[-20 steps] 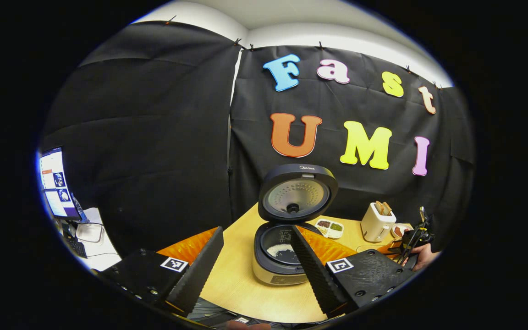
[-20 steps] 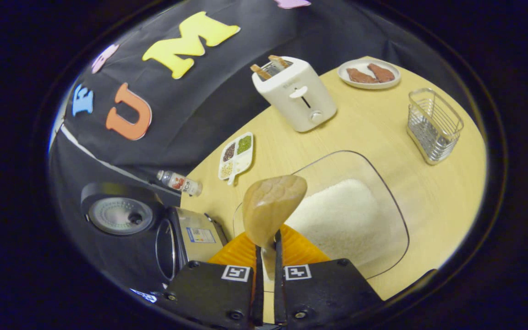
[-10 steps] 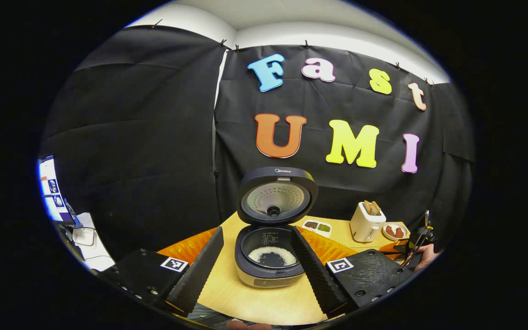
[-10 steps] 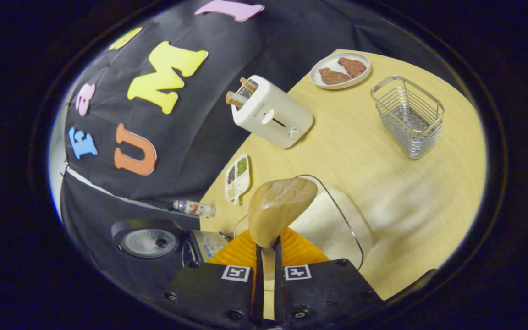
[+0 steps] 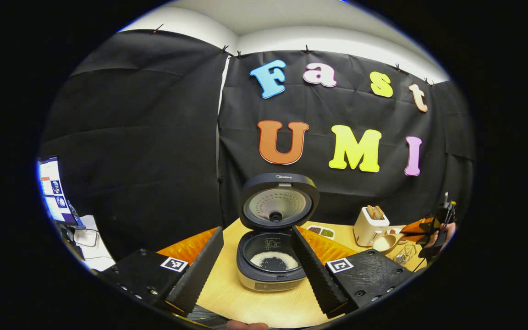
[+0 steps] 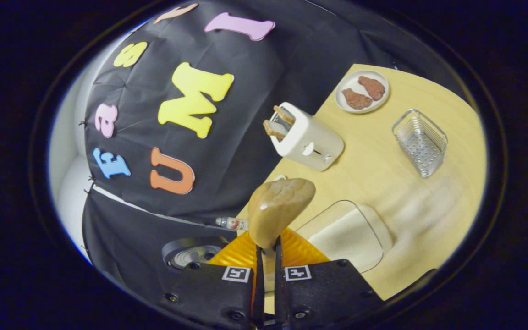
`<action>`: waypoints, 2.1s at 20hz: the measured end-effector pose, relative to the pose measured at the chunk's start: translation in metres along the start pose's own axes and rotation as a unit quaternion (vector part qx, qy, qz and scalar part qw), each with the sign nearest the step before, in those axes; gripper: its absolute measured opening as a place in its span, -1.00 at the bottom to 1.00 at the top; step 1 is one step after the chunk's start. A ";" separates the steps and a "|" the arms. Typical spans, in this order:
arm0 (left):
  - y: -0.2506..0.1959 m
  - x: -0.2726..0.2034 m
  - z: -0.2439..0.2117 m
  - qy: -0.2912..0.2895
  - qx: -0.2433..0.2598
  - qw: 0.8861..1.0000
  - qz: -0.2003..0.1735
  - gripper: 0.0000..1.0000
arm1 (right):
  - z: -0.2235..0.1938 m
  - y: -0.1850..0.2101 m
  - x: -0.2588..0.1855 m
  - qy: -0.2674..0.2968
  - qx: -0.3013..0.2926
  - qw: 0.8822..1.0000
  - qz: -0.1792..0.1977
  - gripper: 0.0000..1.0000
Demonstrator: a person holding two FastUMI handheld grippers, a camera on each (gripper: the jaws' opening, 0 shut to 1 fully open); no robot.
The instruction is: Close the left gripper, press the button to open the rice cooker; take a wooden spoon from the chopstick holder with the right hand, scoop a spoonful of rice and pour it into the rice cooker, then put the wooden spoon back into the chopstick holder.
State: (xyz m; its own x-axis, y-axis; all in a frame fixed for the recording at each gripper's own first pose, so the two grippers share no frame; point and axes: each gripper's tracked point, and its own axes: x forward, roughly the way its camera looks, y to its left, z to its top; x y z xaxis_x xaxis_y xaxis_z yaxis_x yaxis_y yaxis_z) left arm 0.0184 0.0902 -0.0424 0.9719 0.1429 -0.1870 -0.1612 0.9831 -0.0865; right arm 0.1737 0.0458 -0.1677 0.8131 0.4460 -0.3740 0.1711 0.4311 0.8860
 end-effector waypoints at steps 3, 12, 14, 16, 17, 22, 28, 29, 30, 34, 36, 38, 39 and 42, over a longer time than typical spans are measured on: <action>-0.001 -0.008 0.008 -0.015 0.002 1.000 -0.004 0.89 | -0.020 0.050 0.017 0.021 -0.009 0.999 0.030 -0.72; 0.041 -0.031 0.003 -0.031 0.001 0.999 0.030 0.89 | -0.122 0.141 0.103 0.108 -0.107 0.985 0.077 -0.72; 0.053 -0.035 -0.003 -0.024 -0.001 0.999 0.041 0.89 | -0.141 0.144 0.123 0.117 -0.140 0.981 0.069 -0.72; 0.061 -0.039 -0.008 -0.016 -0.007 0.999 0.046 0.89 | -0.161 0.142 0.138 0.128 -0.167 0.976 0.058 -0.72; 0.065 -0.041 -0.010 -0.013 -0.010 0.999 0.049 0.89 | -0.170 0.141 0.143 0.134 -0.179 0.973 0.054 -0.72; 0.086 -0.045 -0.011 -0.012 -0.018 0.997 0.069 0.89 | -0.187 0.134 0.157 0.128 -0.243 0.961 0.026 -0.72; 0.096 -0.049 -0.017 -0.009 -0.033 0.996 0.078 0.89 | -0.187 0.134 0.159 0.122 -0.256 0.959 0.009 -0.72; 0.097 -0.050 -0.017 -0.009 -0.034 0.996 0.080 0.89 | -0.185 0.134 0.159 0.121 -0.260 0.958 0.007 -0.72; 0.098 -0.050 -0.016 -0.010 -0.035 0.996 0.081 0.89 | -0.185 0.134 0.159 0.118 -0.267 0.956 0.004 -0.72; 0.100 -0.052 -0.018 -0.009 -0.036 0.996 0.084 0.89 | -0.181 0.135 0.160 0.107 -0.311 0.944 -0.004 -0.72; 0.097 -0.051 -0.018 -0.009 -0.030 0.996 0.083 0.89 | -0.182 0.140 0.162 0.101 -0.336 0.937 -0.004 -0.72; 0.095 -0.050 -0.017 -0.009 -0.026 0.996 0.081 0.89 | -0.184 0.144 0.164 0.098 -0.358 0.928 -0.007 -0.72; 0.094 -0.050 -0.016 -0.010 -0.024 0.996 0.080 0.89 | -0.186 0.144 0.164 0.097 -0.368 0.925 -0.008 -0.72; 0.092 -0.051 -0.017 -0.011 -0.017 0.997 0.079 0.89 | -0.189 0.147 0.163 0.093 -0.392 0.915 -0.013 -0.72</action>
State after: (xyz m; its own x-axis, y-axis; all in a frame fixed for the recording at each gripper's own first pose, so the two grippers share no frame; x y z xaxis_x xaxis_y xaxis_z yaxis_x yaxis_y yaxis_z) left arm -0.0487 0.1709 -0.0574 0.9375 0.2984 -0.1791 -0.3176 0.9440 -0.0899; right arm 0.2263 0.3304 -0.1504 0.6935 0.5214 -0.4971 -0.3218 0.8416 0.4338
